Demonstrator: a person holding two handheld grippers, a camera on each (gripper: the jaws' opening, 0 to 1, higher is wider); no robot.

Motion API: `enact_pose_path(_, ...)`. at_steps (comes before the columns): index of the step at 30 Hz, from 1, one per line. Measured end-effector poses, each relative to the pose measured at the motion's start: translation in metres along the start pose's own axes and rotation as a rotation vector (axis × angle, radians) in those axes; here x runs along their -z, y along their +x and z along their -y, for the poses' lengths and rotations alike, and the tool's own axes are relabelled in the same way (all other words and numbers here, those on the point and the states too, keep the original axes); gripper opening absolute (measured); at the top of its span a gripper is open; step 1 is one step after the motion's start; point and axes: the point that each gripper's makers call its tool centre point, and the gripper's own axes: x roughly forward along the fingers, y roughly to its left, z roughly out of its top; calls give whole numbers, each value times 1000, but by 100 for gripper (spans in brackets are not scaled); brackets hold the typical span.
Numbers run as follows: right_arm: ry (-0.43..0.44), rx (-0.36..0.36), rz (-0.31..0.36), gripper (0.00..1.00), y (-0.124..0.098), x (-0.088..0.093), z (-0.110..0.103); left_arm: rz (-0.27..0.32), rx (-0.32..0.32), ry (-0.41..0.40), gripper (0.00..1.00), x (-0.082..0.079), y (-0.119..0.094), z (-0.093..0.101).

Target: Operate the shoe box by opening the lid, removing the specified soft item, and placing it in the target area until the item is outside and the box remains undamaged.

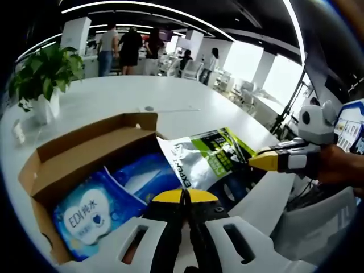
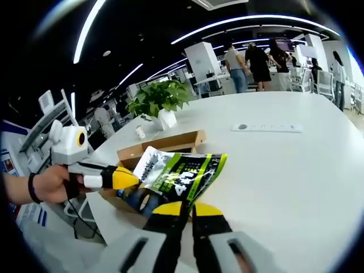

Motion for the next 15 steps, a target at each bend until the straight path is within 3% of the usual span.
enact_pose_path(15, 8, 33, -5, 1, -25, 7, 36, -24, 48, 39, 0, -5, 26, 34)
